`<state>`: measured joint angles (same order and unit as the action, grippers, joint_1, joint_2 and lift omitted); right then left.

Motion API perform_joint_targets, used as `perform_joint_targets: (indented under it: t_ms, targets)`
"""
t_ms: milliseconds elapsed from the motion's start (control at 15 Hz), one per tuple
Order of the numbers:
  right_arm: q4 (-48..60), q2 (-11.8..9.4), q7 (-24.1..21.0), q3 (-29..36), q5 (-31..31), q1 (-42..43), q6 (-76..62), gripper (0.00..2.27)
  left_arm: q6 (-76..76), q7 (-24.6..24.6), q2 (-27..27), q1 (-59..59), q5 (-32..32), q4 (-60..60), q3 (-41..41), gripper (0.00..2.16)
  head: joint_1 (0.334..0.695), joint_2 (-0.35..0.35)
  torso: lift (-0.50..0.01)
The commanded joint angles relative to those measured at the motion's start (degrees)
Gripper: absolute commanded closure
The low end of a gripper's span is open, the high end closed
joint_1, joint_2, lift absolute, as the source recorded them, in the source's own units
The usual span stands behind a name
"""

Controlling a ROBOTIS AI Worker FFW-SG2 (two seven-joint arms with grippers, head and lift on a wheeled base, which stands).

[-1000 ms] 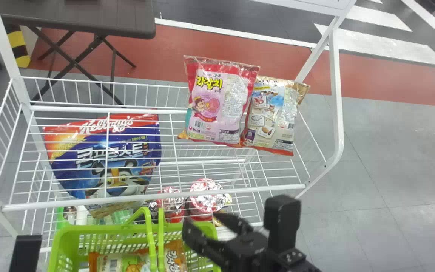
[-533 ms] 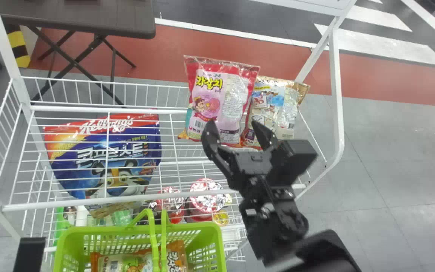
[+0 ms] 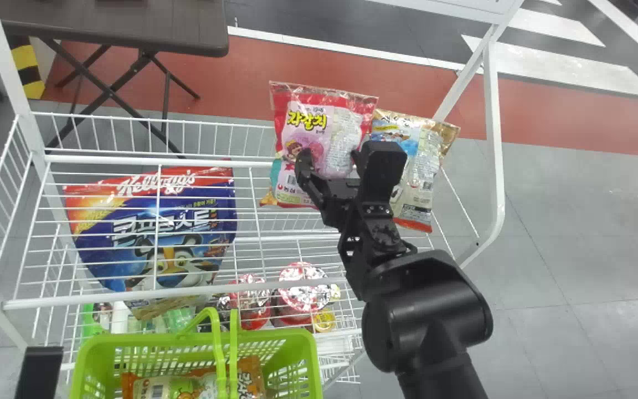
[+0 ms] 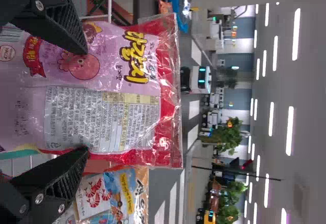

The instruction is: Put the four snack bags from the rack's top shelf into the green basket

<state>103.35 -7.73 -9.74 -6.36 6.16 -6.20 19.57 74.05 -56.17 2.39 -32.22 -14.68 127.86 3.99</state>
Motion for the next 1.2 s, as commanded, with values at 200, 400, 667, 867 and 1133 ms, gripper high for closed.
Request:
perform_joint_targets:
  t_ms: [200, 400, 667, 867, 1133]
  targets:
    - [0.36, 0.0, 3.76, 0.3, 0.08, -1.36, -0.09, 2.22, 0.62, 0.19, 0.07, 1.28, -0.08, -0.69, 0.15, 2.14, 0.695, -0.35, 0.0]
    - [6.78, -0.35, 4.9, 1.26, 0.87, -5.22, 0.96, 2.22, 0.62, 0.19, 0.15, 1.37, -0.17, -0.6, -0.21, 2.14, 0.695, -0.344, 0.0]
    - [25.58, -0.79, 9.74, 6.63, 5.53, -15.68, 14.5, 2.22, 0.62, 0.27, 0.24, 1.37, -0.43, -0.42, -1.0, 2.14, 0.695, -0.35, 0.0]
    - [39.82, -0.79, 14.66, 15.41, 12.39, -23.94, 34.18, 2.22, 0.62, 0.27, 0.07, 1.46, -0.52, -0.25, -1.44, 2.14, 0.695, -0.35, 0.0]
    - [47.29, 0.35, 21.78, 28.95, 25.13, -31.94, 56.68, 2.22, 0.62, 0.19, -0.28, 1.28, -0.52, -0.25, -1.44, 2.14, 0.695, -0.35, 0.0]
